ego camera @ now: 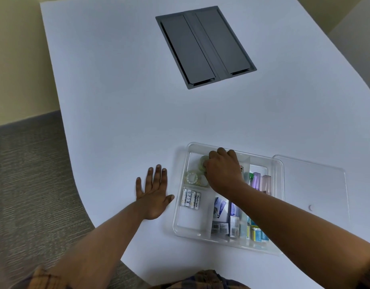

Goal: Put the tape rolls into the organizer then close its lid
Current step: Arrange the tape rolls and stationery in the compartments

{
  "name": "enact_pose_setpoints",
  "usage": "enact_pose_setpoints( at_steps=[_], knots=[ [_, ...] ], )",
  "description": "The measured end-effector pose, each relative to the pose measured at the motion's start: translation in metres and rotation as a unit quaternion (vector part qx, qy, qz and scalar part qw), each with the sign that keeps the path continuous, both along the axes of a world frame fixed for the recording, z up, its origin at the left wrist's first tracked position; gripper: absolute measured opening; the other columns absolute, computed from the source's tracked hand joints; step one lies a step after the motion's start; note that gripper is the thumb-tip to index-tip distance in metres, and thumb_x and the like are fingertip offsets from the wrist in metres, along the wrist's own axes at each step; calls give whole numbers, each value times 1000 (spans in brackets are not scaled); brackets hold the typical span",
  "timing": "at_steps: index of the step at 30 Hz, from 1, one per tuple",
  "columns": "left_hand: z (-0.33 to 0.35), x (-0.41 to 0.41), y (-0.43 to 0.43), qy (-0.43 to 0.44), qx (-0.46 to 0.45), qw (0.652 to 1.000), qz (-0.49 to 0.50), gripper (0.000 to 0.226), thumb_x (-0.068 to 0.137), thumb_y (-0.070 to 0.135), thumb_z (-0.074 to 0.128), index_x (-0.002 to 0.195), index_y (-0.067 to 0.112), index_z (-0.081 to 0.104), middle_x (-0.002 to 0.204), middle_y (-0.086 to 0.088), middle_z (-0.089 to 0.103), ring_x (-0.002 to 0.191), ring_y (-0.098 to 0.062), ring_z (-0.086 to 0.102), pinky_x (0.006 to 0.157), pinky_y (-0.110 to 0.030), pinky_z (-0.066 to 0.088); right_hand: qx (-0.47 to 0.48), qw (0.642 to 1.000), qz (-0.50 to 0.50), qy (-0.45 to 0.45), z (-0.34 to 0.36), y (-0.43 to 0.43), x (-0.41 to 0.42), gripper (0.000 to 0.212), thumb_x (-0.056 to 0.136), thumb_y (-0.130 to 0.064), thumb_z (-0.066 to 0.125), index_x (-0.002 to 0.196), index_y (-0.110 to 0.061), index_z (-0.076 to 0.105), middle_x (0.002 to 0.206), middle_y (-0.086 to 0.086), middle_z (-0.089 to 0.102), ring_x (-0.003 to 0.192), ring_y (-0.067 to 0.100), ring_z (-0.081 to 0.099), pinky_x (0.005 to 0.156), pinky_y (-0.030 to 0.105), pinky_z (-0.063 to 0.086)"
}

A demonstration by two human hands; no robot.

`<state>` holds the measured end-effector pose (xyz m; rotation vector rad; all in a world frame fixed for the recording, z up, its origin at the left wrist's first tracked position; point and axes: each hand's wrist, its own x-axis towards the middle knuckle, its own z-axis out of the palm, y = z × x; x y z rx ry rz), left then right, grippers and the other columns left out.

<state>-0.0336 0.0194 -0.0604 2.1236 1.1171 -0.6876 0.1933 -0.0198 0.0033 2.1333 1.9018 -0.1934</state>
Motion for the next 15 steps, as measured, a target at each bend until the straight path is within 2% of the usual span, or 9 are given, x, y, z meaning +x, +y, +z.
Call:
enact_pose_setpoints(
  at_steps=[5, 15],
  knots=[
    [-2, 0, 0, 2, 2, 1000, -2, 80, 96, 53, 22, 126, 25, -47, 135, 7, -55, 123, -16, -52, 107, -52, -24, 8, 1000, 23, 16, -2, 10, -1, 13, 72, -10, 60, 75, -20, 67, 80, 0, 59, 86, 26, 51, 76, 37, 34],
    [1, 0, -1, 3, 3, 1000, -2, 79, 97, 52, 22, 129, 24, -44, 136, 7, -54, 128, -17, -48, 108, -52, -23, 28, 998, 28, 48, -9, 20, -4, 18, 81, -13, 56, 93, -19, 68, 87, 3, 62, 90, 28, 53, 80, 39, 36]
  ],
)
